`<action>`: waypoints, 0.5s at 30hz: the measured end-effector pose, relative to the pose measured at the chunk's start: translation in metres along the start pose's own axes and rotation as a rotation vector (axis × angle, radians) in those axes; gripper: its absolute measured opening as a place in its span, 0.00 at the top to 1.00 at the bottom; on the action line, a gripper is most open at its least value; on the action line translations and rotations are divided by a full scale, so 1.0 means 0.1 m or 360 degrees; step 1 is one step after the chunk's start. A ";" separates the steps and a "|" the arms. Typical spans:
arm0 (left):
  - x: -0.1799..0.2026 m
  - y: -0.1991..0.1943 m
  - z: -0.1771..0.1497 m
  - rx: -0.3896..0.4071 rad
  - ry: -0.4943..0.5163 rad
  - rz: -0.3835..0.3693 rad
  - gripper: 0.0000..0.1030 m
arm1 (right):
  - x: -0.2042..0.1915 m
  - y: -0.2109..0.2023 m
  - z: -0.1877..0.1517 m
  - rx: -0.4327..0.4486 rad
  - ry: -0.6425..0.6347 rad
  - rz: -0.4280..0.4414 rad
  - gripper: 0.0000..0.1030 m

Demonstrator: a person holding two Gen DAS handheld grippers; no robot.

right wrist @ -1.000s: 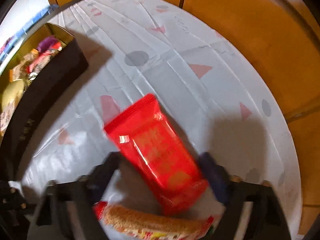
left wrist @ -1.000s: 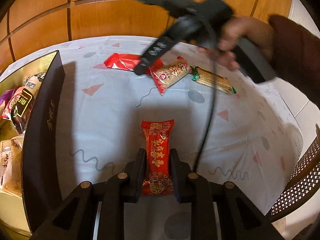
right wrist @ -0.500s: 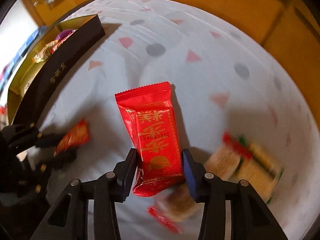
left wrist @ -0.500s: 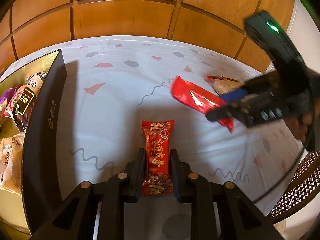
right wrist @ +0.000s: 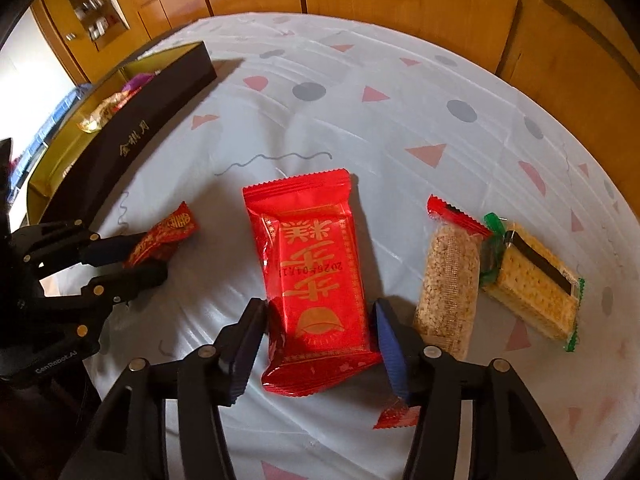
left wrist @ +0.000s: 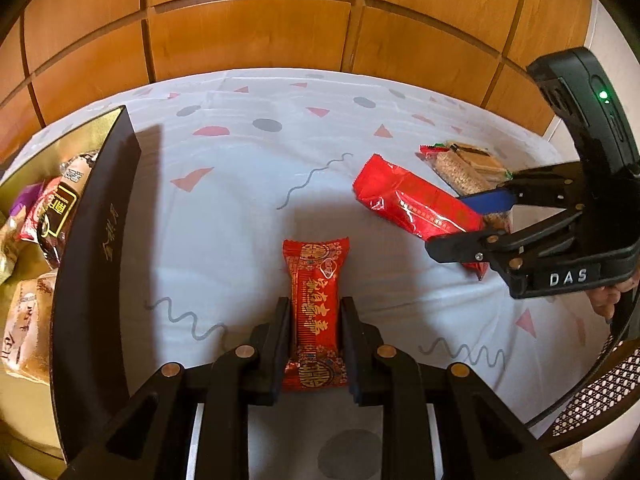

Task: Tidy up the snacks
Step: 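Carry the small red packet into the gold tray and release it with the left tool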

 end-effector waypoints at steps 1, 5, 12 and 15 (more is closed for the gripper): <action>0.01 0.00 0.00 -0.0004 0.0008 0.0015 0.76 | -0.02 0.01 0.02 0.0011 -0.0008 0.0001 0.45; 0.04 -0.01 0.02 -0.0020 0.0025 0.0046 0.78 | -0.12 0.02 0.01 0.0038 -0.0136 -0.0122 0.39; 0.03 -0.20 0.07 -0.0025 0.0020 -0.0033 0.79 | -0.18 -0.01 -0.01 0.0065 -0.0203 -0.0148 0.44; -0.05 -0.45 0.12 0.0050 0.0003 -0.0070 0.79 | -0.17 -0.03 -0.04 0.0077 -0.0199 -0.0146 0.44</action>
Point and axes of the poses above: each gripper's, at about its wrist camera, not at the fingertips, and y roughly the way its jaws point, x to its right, z to its top, the point moved 1 cm from there along y, roughly the way its jaws point, and after that the axes turned 3 degrees about y, right-handed, at the moved point
